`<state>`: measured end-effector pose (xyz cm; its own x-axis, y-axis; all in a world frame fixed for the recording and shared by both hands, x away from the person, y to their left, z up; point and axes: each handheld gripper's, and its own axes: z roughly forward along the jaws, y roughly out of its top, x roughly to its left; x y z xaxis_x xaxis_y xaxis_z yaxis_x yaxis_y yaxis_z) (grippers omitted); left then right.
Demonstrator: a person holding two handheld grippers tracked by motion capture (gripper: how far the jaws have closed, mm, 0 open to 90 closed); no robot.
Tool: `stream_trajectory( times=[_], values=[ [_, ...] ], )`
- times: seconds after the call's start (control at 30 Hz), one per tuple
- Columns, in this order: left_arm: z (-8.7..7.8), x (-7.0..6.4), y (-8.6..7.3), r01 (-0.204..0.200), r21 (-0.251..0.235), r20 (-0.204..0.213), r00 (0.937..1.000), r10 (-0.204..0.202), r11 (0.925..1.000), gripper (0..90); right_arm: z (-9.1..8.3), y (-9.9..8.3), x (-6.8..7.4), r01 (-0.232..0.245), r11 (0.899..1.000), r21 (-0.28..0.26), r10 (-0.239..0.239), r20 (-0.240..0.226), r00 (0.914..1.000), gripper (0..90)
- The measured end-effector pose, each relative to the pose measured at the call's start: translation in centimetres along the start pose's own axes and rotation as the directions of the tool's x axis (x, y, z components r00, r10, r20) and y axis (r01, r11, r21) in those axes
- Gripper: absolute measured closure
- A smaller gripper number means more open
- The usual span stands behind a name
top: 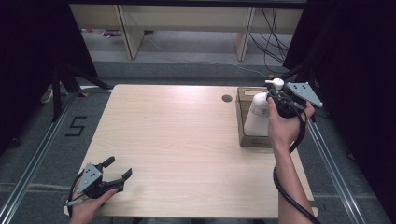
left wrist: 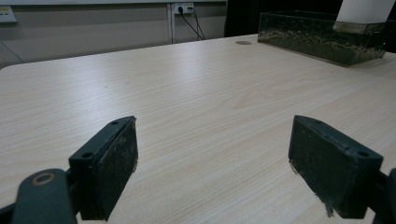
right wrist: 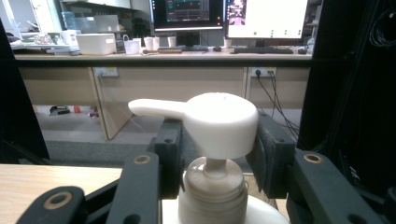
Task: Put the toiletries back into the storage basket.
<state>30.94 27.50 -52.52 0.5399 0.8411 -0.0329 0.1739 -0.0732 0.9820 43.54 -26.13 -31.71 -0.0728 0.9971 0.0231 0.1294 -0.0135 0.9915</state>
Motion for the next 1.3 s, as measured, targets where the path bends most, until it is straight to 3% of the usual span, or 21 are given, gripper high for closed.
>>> stream_trajectory(
  times=[0.63,1.03,1.2,1.3],
  values=[
    [0.0,0.0,0.0,0.000,0.000,0.000,1.0000,0.000,1.0000,15.1,0.4,-3.3,0.0,-0.010,0.999,0.053,0.010,-0.008,0.9999,60.1],
    [0.0,0.0,0.0,0.000,0.000,-0.001,1.0000,0.000,1.0000,15.1,0.2,-4.2,-0.1,-0.012,0.997,0.076,0.012,0.006,0.9999,60.0],
    [0.0,0.0,0.0,0.000,0.000,0.000,1.0000,0.000,1.0000,15.1,0.2,-4.2,0.0,-0.005,0.997,0.078,0.005,-0.001,1.0000,60.0],
    [0.0,0.0,0.0,0.000,-0.001,0.000,1.0000,0.000,1.0000,15.1,0.2,-4.4,0.3,0.024,0.997,0.071,-0.024,-0.010,0.9997,59.8]
  ],
)
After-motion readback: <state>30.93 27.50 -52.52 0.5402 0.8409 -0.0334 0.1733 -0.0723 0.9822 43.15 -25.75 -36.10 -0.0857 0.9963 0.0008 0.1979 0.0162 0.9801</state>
